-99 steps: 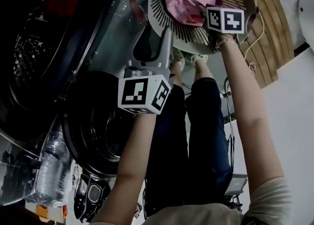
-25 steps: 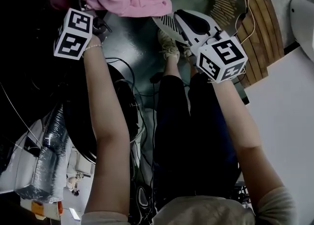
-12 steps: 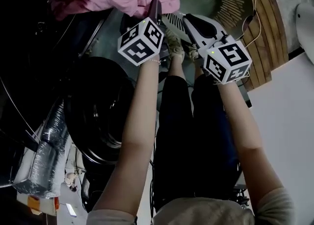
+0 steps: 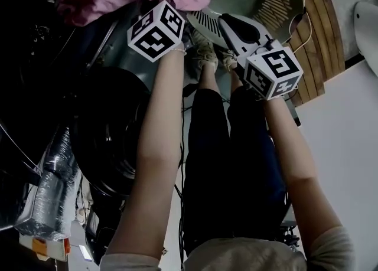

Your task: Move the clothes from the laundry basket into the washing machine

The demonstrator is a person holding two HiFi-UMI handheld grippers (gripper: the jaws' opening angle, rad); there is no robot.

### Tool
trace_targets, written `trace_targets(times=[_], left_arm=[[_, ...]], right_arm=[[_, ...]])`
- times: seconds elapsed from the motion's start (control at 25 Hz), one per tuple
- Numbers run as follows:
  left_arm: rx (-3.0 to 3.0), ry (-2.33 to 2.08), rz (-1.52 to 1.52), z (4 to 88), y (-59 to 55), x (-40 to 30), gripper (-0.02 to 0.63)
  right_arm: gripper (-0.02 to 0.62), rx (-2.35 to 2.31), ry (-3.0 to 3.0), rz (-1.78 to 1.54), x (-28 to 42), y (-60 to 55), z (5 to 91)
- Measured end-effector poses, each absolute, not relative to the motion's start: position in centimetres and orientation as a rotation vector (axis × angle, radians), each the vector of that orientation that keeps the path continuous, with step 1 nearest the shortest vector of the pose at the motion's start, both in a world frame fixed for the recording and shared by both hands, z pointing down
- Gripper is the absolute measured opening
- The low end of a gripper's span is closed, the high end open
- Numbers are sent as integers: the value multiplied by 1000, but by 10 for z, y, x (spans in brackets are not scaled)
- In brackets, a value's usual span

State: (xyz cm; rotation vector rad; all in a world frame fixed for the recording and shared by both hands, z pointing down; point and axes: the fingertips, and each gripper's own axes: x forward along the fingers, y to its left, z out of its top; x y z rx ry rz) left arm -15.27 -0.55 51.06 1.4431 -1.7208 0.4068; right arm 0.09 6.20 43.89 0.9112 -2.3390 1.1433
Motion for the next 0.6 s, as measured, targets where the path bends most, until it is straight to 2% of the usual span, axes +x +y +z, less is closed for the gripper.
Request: trace_targets(times=[0.32,0.48,0.6], left_arm=[[1664,-1924,543,434,-45,-235,57],[1545,-2180,537,402,-75,-313,60],[1465,-2300,484,383,-97,-343,85]], right_arm=[[40,923,-2365,1126,-8,48,429],[40,919,-2373,1125,-14,45,427],[40,894,-2380,1126,-16,42,428]])
